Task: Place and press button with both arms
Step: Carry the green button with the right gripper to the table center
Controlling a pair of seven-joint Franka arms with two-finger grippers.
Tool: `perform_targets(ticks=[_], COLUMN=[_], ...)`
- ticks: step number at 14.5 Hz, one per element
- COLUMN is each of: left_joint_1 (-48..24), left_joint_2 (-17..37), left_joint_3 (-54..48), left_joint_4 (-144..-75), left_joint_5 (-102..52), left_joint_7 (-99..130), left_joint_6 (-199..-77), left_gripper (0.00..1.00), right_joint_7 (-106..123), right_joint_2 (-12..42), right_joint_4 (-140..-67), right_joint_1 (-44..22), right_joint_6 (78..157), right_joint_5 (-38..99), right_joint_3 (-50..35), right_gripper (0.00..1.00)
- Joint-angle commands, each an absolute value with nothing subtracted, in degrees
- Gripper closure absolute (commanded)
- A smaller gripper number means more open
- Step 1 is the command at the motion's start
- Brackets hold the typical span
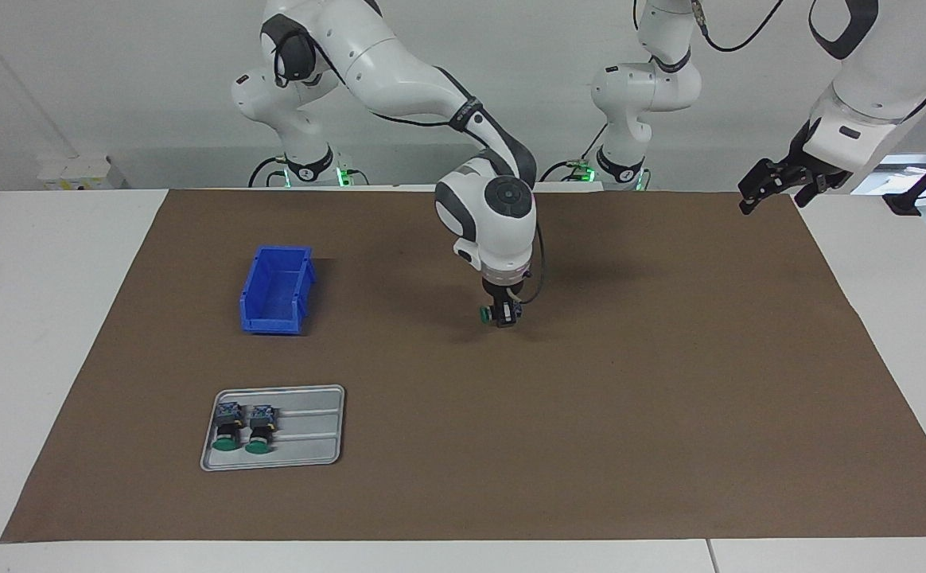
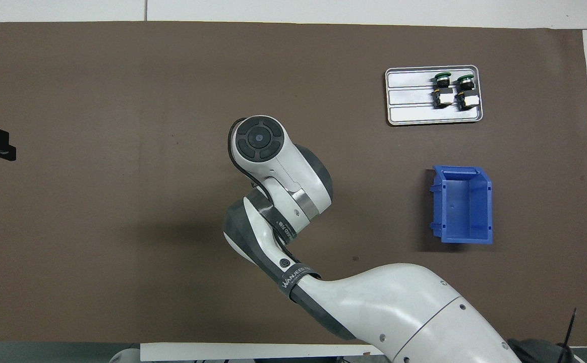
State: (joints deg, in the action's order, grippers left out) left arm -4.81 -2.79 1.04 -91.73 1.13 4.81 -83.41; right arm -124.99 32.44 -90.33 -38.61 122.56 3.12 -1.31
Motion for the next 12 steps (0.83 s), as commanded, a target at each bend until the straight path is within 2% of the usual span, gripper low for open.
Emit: perform_targets(ticks=[1,5,6,7,9,10,12], left_joint_1=[-4.66,-4.75,-4.75,-4.66,-4.57,-4.48,-4.4], left_joint_2=[-3.69,-3.69,-3.69,-3.69,-3.69,-3.69,-3.78], left_joint_3=[0.97,0.97,0.97,0.97,0.97,0.97,0.97], left_joint_4=[-92.29,-92.29,-92.29,-92.29,-92.29,-92.29,-92.37], left_joint_5=[1.5,1.49,1.49,1.58,1.5,1.49,1.49], left_joint_7=[5.45,5.62,5.62,5.62,5.62,5.62,5.8], left_joint_6=[-83.14,-83.32,-83.32,-83.32,-83.23,-83.15,-82.88], left_gripper=[0.0,0.0,0.0,0.0,0.0,0.0,0.0], right_joint_7=[-127.61,-127.62,-127.62,-127.27,-126.65,-126.13,-125.77], right_joint_2=[28.22,27.07,27.07,27.07,27.33,27.42,27.16], right_joint_4=[-98.6,-102.57,-102.57,-102.31,-100.47,-98.72,-94.51], right_joint_1=[-37.88,-37.88,-37.88,-37.79,-37.53,-37.01,-36.04], right_joint_6=[127.08,130.78,130.78,130.78,129.74,127.9,123.07], right_joint_5=[3.6,3.6,3.6,3.52,2.99,2.99,3.16], right_joint_3=[-1.85,-1.85,-1.85,-1.85,-1.85,-1.85,-1.76], right_gripper=[0.94,0.89,0.76,0.41,0.06,0.02,0.01])
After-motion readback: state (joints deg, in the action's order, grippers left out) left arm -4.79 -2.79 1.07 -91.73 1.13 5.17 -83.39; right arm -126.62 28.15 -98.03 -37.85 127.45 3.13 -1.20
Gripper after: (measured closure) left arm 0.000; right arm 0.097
